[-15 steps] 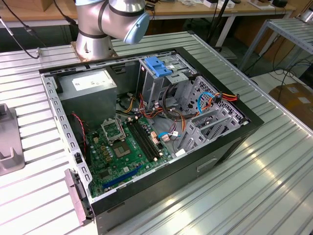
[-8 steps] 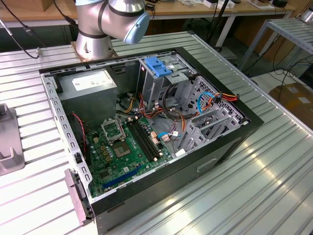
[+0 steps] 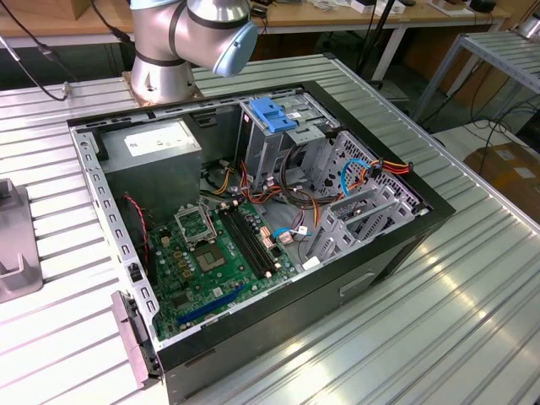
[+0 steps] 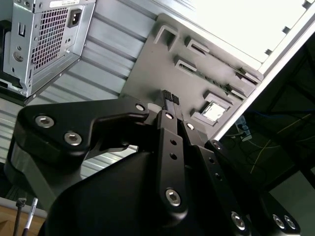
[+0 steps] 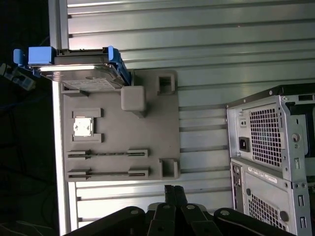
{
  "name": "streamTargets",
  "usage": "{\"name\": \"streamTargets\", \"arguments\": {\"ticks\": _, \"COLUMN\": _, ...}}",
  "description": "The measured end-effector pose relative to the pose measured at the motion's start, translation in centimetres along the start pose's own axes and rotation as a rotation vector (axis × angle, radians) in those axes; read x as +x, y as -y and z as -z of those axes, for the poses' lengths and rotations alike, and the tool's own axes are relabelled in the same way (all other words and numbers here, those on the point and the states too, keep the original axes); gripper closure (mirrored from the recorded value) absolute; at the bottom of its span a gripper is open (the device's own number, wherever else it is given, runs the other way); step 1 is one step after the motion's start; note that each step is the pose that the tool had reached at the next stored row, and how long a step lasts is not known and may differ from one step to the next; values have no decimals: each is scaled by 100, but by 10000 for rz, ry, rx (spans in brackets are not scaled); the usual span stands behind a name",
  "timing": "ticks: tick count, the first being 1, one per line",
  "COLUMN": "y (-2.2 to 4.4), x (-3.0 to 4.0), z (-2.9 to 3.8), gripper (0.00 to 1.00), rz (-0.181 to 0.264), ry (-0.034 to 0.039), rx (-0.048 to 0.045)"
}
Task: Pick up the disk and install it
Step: 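Reach for the disk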
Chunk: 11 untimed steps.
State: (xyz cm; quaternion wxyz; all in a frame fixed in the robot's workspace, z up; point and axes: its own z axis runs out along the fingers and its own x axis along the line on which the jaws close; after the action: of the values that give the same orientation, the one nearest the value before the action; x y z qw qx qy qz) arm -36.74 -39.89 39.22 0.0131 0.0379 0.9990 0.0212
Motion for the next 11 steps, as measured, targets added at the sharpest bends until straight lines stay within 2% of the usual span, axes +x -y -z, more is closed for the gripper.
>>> {"name": "streamTargets", "arguments": {"ticks": 11, "y": 4, "x": 52, "z": 1, "gripper": 90, "rz": 0, "ry": 0, "rx": 0}}
